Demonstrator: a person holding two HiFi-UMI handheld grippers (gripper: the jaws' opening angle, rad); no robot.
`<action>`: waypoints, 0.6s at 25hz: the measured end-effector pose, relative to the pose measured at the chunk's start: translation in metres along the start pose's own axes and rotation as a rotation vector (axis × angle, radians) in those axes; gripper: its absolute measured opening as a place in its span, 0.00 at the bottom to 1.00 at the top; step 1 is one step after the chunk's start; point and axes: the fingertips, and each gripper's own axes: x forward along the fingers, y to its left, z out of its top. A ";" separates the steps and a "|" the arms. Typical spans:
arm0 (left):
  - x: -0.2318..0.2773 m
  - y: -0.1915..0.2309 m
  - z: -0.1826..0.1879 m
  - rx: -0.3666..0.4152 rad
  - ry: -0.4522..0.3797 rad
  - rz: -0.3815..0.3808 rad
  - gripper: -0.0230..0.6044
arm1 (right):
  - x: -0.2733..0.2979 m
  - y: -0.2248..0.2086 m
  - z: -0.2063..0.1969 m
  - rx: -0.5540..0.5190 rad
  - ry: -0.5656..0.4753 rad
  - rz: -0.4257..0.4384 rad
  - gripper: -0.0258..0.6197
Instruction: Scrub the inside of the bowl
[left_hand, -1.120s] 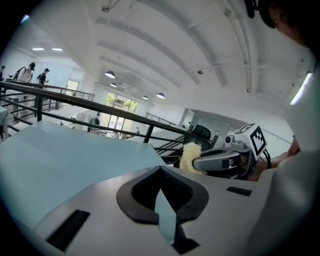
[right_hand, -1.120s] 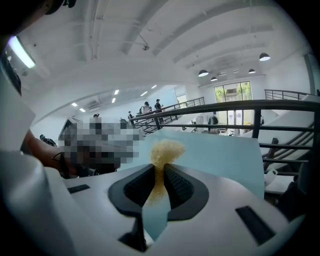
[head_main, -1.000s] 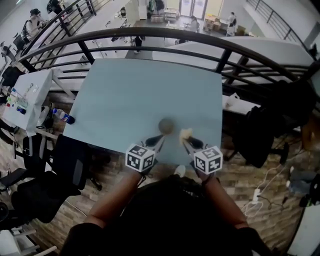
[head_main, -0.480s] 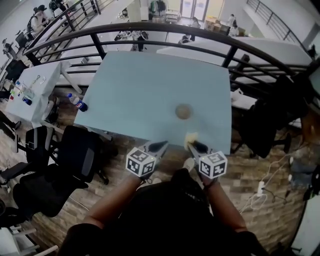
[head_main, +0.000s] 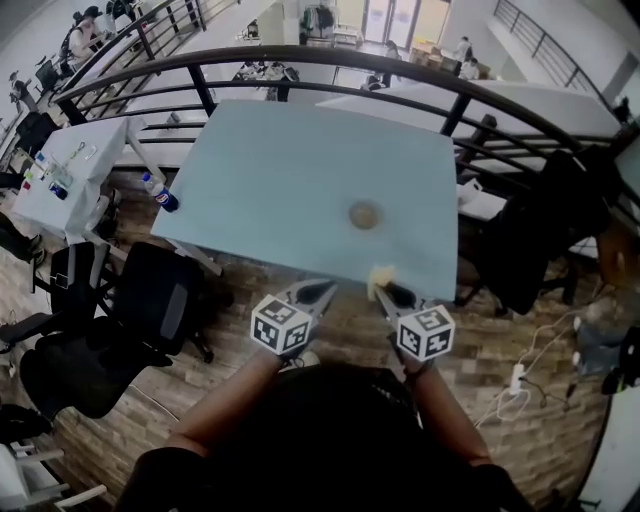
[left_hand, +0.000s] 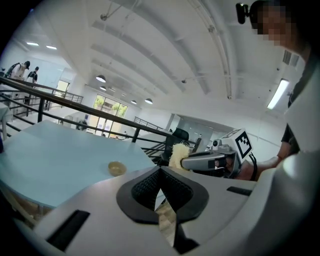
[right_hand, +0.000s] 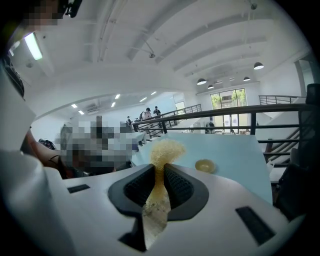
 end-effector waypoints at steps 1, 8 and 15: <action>-0.001 -0.007 0.002 -0.022 -0.015 0.001 0.03 | -0.006 0.002 -0.001 -0.003 0.001 0.007 0.14; 0.018 -0.072 -0.001 0.003 -0.063 0.039 0.03 | -0.053 0.008 -0.024 -0.026 -0.010 0.084 0.14; 0.033 -0.141 -0.037 -0.014 -0.062 0.088 0.03 | -0.118 0.008 -0.066 -0.025 0.009 0.125 0.14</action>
